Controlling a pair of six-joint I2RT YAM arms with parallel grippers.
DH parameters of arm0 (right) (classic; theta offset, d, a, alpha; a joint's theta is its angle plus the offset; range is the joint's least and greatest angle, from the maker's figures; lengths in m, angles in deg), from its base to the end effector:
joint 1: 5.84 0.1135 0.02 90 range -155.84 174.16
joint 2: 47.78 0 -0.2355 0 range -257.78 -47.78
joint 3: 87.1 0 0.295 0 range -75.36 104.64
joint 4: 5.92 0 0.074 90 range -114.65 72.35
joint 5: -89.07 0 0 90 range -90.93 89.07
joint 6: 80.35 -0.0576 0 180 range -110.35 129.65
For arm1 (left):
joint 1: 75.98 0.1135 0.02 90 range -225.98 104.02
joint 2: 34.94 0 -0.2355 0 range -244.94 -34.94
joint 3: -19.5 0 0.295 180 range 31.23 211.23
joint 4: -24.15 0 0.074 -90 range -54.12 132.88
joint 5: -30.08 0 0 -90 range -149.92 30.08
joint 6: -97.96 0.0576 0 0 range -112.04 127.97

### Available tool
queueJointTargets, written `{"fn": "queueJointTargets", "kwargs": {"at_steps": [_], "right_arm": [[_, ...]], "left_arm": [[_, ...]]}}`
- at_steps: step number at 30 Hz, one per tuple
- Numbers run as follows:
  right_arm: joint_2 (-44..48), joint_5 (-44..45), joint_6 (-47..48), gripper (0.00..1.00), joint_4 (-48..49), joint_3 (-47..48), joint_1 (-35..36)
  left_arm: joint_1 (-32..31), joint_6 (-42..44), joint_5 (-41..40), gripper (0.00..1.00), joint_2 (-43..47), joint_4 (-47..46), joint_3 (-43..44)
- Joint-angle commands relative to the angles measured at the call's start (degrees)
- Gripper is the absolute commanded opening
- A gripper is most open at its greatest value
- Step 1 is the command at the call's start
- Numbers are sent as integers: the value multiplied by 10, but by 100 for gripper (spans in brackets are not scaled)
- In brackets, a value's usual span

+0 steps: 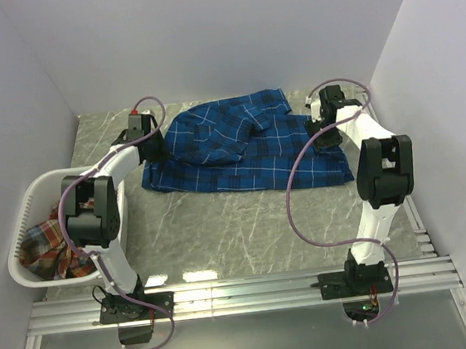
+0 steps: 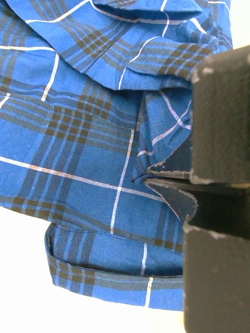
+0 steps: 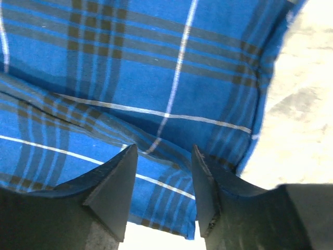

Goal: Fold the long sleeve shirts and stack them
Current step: Fold the shirt

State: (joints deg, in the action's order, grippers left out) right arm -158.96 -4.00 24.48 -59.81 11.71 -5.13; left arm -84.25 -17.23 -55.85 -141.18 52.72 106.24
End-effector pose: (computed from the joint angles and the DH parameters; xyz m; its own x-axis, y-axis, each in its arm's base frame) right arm 0.4461 0.0086 0.1495 -0.8761 -0.2665 -0.4017 -0.2671 0.9621 -0.0557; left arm 0.4465 -0.0690 0.1433 -0.7473 -0.3204 -0.5822 -0.1411 0.9326 -0.3322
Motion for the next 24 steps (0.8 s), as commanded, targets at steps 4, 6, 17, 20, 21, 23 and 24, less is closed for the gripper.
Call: {"fn": "queueJointTargets", "kwargs": {"at_steps": [4,6,17,20,21,23,24], "right_arm": [[-11,-61,22,52,-7,-8,-2],[-10,-74,26,52,-7,-15,-3],[21,-86,14,0,-29,-3,-3],[59,-98,-8,0,-36,4,1],[71,-93,-27,0,-33,0,3],[110,-70,-46,0,-25,-17,9],[123,-62,-70,0,-21,-25,11]], "left_arm": [[0,-6,-14,0,35,-10,-1],[-1,-6,-15,1,37,-12,-4],[-2,-13,-21,0,38,-11,-2],[-2,-19,-24,1,43,-4,-1],[-2,-20,-33,1,46,-4,-3],[-2,-24,-39,0,62,-3,-12],[-2,-27,-39,0,67,-3,-14]]}}
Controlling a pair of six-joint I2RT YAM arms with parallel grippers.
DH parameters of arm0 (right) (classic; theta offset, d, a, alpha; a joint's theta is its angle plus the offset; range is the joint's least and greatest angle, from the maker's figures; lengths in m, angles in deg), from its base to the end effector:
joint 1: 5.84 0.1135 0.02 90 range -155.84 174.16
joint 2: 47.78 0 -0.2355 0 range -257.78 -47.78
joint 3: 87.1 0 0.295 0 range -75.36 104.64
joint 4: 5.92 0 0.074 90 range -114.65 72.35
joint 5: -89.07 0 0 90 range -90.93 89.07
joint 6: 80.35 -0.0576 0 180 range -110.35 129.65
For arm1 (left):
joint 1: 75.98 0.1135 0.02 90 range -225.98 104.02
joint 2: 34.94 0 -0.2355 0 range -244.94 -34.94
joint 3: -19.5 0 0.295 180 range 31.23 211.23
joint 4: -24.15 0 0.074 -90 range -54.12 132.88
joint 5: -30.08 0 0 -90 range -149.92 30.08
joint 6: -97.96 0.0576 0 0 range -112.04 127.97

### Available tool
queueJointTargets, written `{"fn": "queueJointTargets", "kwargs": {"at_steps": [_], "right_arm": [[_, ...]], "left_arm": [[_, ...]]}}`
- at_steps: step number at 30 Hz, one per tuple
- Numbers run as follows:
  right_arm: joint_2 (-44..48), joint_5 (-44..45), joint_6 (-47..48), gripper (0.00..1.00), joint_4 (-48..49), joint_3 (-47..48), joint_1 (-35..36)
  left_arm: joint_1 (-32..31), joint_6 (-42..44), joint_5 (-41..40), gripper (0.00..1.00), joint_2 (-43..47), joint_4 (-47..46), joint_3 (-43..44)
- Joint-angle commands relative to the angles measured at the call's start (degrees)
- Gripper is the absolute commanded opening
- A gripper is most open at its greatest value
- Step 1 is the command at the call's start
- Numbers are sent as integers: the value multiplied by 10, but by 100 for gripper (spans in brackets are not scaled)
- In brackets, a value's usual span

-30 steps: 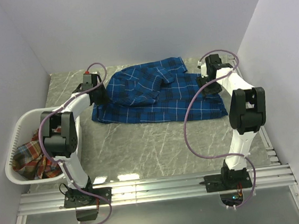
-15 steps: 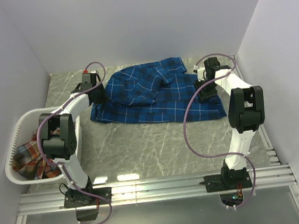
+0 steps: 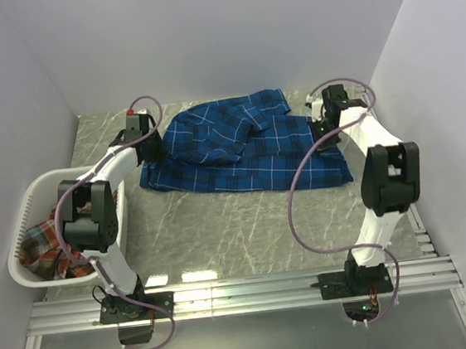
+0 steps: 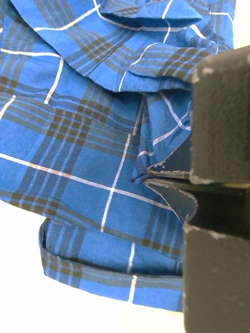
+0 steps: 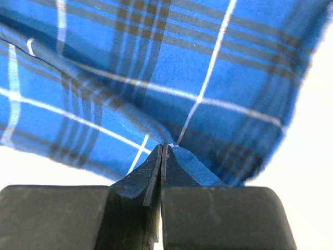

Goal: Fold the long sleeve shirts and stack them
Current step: Fold the shirt

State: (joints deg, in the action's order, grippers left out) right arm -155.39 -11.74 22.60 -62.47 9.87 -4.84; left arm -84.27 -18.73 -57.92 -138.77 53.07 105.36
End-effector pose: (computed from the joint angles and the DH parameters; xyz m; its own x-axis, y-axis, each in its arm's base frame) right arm 0.4315 0.0183 0.1631 -0.8781 -0.2355 -0.4166 -0.2941 0.9523 0.0816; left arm 0.4419 -0.0664 0.1551 -0.7208 -0.3486 -0.5991 -0.1747 0.9278 -0.3297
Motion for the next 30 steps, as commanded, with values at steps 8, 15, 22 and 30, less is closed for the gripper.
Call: {"fn": "queueJointTargets", "kwargs": {"at_steps": [8,15,22,30], "right_arm": [[181,66,-161,0,45,-93,14],[217,73,-201,0,35,-121,14],[203,94,-215,0,26,-126,13],[109,121,-215,0,39,-54,16]], "left_arm": [[-1,-23,-52,1,91,6,-31],[-1,-25,-67,0,151,20,-96],[-1,-41,-84,0,204,22,-187],[-1,-44,-115,0,168,18,-164]]}}
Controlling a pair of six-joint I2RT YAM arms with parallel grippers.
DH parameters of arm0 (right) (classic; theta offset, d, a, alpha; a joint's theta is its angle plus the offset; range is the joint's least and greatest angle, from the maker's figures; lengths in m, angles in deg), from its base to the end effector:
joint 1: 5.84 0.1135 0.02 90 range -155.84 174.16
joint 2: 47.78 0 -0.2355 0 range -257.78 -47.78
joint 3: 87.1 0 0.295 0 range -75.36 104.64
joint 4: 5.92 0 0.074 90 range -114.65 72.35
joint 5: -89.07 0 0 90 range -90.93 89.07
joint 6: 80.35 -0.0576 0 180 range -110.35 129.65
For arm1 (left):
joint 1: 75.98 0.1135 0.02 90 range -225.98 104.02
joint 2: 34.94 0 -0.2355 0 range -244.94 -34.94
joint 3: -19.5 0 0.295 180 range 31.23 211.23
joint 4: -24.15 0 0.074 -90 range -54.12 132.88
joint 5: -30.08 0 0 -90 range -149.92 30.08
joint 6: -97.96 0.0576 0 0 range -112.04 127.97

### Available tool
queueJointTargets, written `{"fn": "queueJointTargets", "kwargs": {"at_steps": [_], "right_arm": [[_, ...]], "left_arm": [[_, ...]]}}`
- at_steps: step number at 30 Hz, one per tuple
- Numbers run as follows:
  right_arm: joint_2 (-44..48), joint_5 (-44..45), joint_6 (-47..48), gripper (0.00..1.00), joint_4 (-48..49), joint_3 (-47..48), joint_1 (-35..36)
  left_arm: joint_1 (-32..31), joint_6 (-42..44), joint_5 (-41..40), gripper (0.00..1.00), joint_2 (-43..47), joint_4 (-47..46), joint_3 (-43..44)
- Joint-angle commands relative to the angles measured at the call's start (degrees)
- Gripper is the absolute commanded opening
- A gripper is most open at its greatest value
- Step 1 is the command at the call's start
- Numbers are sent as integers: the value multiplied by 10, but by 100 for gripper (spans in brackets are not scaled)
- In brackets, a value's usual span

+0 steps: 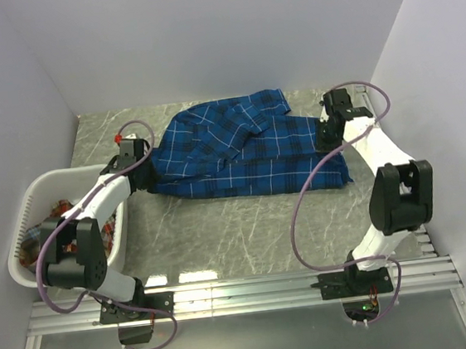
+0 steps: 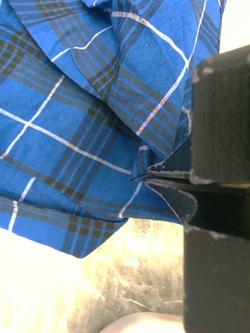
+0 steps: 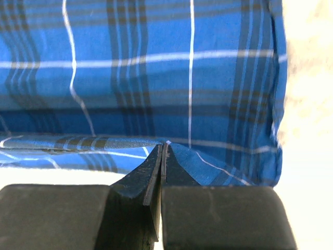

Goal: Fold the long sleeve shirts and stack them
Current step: Fold the shirt

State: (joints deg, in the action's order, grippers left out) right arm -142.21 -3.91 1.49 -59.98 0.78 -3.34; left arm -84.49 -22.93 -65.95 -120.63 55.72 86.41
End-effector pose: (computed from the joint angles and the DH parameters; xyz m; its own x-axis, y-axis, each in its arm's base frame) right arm 0.3953 0.0203 0.2001 -0.8715 0.1038 -0.4794 0.0552 0.9919 0.1145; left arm 0.3622 -0.0481 0.1523 -0.6950 -0.4122 -0.5891 -0.3215 0.9110 -0.2582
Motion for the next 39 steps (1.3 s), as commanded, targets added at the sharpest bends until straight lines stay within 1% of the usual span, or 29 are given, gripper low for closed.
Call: {"fn": "queueJointTargets", "kwargs": {"at_steps": [1,4,8,15,17,19,23,26,29,32,36,38,39], "right_arm": [[-40,49,-3,0,12,48,1],[-72,66,1,0,3,62,5],[-91,77,-9,0,-17,62,10],[-12,106,-45,0,-36,2,22],[-8,134,-57,0,-59,-1,22],[-5,140,-65,0,-68,-12,22],[3,139,-88,0,-45,-39,22],[-30,149,-93,0,-50,-16,22],[-60,172,-95,0,-44,6,28],[-80,185,-96,0,-28,23,30],[-106,194,-92,8,-14,37,33],[-111,199,-90,9,-11,45,36],[-112,201,-90,11,-10,50,36]], "left_arm": [[2,-2,-36,1,-22,-9,30],[2,-8,-43,0,-33,-3,25],[2,-19,-58,1,-36,11,18],[3,-14,-72,1,10,16,-14],[2,-18,-74,0,9,23,-21],[2,-20,-77,1,5,26,-31],[2,-26,-84,1,-11,29,-32],[2,-27,-89,0,-34,37,-12],[2,-30,-111,1,-48,41,1],[2,-36,-116,5,-61,44,14],[2,-49,-119,8,-76,47,25],[2,-53,-116,9,-74,40,24],[2,-55,-116,12,-70,38,25]]}}
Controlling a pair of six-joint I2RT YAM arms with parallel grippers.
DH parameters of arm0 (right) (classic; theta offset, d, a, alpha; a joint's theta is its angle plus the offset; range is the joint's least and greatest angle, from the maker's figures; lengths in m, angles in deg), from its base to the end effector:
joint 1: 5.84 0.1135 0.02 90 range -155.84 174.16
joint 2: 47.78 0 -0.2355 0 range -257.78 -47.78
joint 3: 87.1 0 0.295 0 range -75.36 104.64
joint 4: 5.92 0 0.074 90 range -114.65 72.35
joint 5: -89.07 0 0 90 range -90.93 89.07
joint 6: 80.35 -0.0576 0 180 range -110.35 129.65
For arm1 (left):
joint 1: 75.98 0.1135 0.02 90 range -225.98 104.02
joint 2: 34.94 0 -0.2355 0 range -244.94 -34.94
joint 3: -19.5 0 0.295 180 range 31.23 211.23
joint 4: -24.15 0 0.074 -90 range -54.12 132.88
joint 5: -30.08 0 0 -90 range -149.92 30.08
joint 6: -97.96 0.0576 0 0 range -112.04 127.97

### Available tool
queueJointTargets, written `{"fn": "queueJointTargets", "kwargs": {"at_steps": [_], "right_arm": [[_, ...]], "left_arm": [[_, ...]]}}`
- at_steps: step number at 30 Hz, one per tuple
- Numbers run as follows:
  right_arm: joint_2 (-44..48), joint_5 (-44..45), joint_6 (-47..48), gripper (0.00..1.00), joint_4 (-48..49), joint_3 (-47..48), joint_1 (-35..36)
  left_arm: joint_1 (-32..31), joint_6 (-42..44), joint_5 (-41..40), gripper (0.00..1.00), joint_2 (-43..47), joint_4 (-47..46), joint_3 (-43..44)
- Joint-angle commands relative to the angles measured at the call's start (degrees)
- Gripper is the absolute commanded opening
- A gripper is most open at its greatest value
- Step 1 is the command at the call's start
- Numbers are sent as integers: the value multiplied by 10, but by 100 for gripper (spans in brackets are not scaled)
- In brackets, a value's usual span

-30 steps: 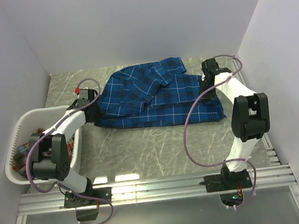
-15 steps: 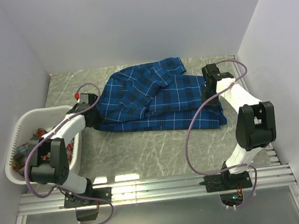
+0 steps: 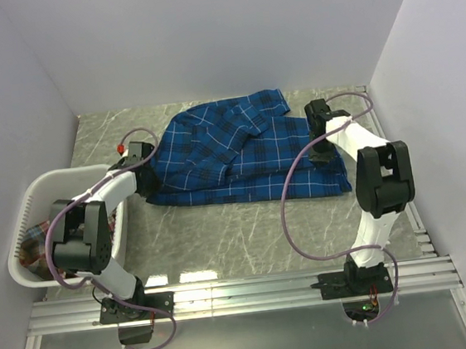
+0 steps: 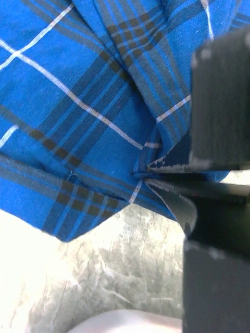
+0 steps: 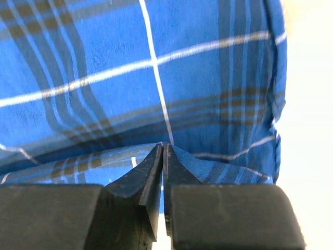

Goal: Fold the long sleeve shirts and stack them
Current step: Fold the shirt

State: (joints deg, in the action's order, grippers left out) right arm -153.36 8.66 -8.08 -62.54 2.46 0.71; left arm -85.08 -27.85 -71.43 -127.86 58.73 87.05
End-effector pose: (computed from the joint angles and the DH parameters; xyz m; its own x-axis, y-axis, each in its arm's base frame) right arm 0.4043 0.0368 0.1341 -0.9224 0.1963 -0.3326 0.2287 0.9716 -0.0606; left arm 0.3611 -0.0462 0.1094 -0.7261 -0.4643 -0.5072 -0.4544 0.8776 -0.1529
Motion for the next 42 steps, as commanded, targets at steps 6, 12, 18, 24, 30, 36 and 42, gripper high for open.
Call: {"fn": "queueJointTargets", "kwargs": {"at_steps": [6,12,18,24,30,36,42], "right_arm": [[28,101,-9,40,13,40,7],[144,22,-28,50,47,-5,22],[224,-211,-115,50,167,-142,22],[222,-316,-191,49,313,-271,7],[196,-319,-189,47,348,-312,-20],[176,-332,-210,46,380,-357,-85],[161,-303,-222,45,361,-379,-152]], "left_arm": [[8,-7,-34,56,26,5,34],[7,-9,-19,78,106,23,26],[-23,-27,41,71,151,35,-3],[-76,-59,56,65,141,-1,-18],[-75,-66,11,63,112,-7,-38],[-74,-66,42,61,83,-54,-54],[-51,-92,32,58,32,-39,-69]]}}
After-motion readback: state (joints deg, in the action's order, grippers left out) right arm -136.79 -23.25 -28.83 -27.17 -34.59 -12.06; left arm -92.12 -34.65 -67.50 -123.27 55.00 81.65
